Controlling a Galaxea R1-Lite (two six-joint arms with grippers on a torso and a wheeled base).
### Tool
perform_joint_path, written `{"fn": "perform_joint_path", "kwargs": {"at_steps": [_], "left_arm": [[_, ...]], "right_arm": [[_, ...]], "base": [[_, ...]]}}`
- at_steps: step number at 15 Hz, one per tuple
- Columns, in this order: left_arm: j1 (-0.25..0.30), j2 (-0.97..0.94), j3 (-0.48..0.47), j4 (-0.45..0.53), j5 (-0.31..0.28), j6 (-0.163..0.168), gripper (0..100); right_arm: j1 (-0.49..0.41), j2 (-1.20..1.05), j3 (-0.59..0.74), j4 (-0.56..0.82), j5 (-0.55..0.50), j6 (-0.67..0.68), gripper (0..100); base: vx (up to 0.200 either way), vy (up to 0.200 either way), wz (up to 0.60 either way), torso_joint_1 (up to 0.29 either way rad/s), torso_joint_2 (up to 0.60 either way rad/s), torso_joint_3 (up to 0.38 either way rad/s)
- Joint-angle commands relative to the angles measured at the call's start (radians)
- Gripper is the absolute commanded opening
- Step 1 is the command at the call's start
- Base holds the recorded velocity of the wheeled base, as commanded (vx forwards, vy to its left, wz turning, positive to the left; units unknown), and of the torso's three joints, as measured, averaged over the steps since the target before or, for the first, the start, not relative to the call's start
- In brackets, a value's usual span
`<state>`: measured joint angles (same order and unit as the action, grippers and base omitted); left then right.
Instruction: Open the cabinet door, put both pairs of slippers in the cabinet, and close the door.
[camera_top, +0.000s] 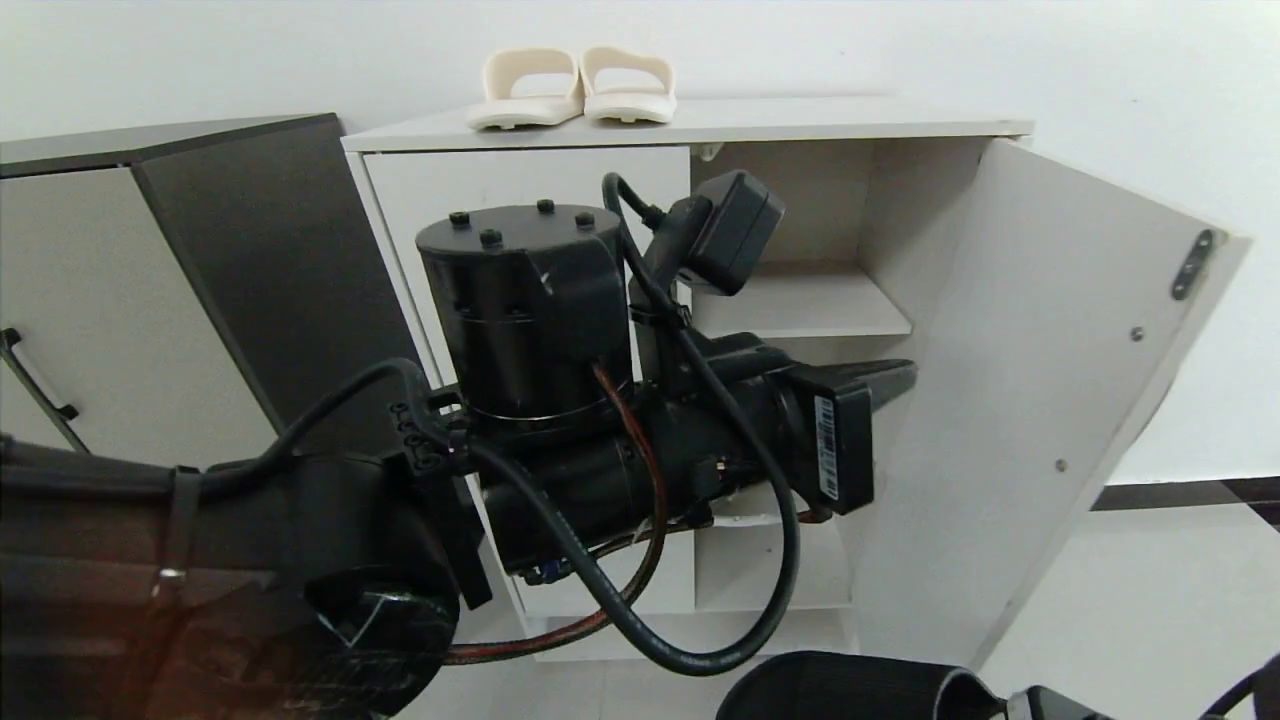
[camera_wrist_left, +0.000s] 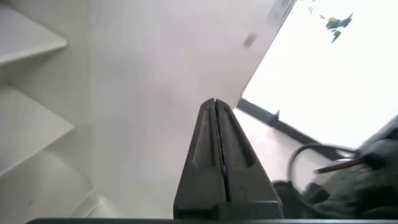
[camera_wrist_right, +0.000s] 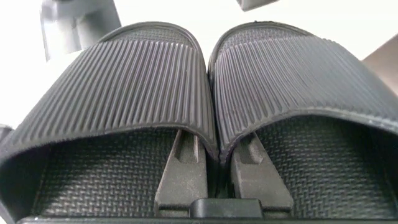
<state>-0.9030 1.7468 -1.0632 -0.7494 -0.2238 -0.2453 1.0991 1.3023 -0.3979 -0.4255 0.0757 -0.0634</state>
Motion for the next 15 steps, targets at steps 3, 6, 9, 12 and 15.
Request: {"fn": "perform_joint_path", "kwargs": {"at_steps": [3, 6, 9, 12, 15], "left_arm": [[0.268, -0.039, 0.089, -0.027, 0.228, 0.052, 0], [0.475, -0.233, 0.353, -0.053, 0.380, 0.110, 0], [0.513, -0.688, 0.839, -0.044, 0.629, 0.126, 0], [0.622, -1.052, 1.063, 0.153, 0.712, 0.130, 0], [0.786, -1.457, 1.063, 0.553, 0.699, 0.164, 0]], "right_arm": [[-0.200, 0.097, -0.058, -0.007, -0.179, 0.100, 0], [-0.228, 0.132, -0.081, -0.025, -0.327, 0.201, 0], [-0.228, 0.173, -0.116, -0.042, -0.372, 0.205, 0], [-0.228, 0.192, -0.113, -0.056, -0.376, 0.205, 0], [-0.229, 0.224, -0.118, -0.065, -0.376, 0.205, 0]], "base": [[0.000, 0.000, 0.00, 0.000, 0.00, 0.000], [0.000, 0.000, 0.00, 0.000, 0.00, 0.000], [0.000, 0.000, 0.00, 0.000, 0.00, 0.000], [0.000, 0.000, 0.00, 0.000, 0.00, 0.000], [0.000, 0.000, 0.00, 0.000, 0.00, 0.000]]}}
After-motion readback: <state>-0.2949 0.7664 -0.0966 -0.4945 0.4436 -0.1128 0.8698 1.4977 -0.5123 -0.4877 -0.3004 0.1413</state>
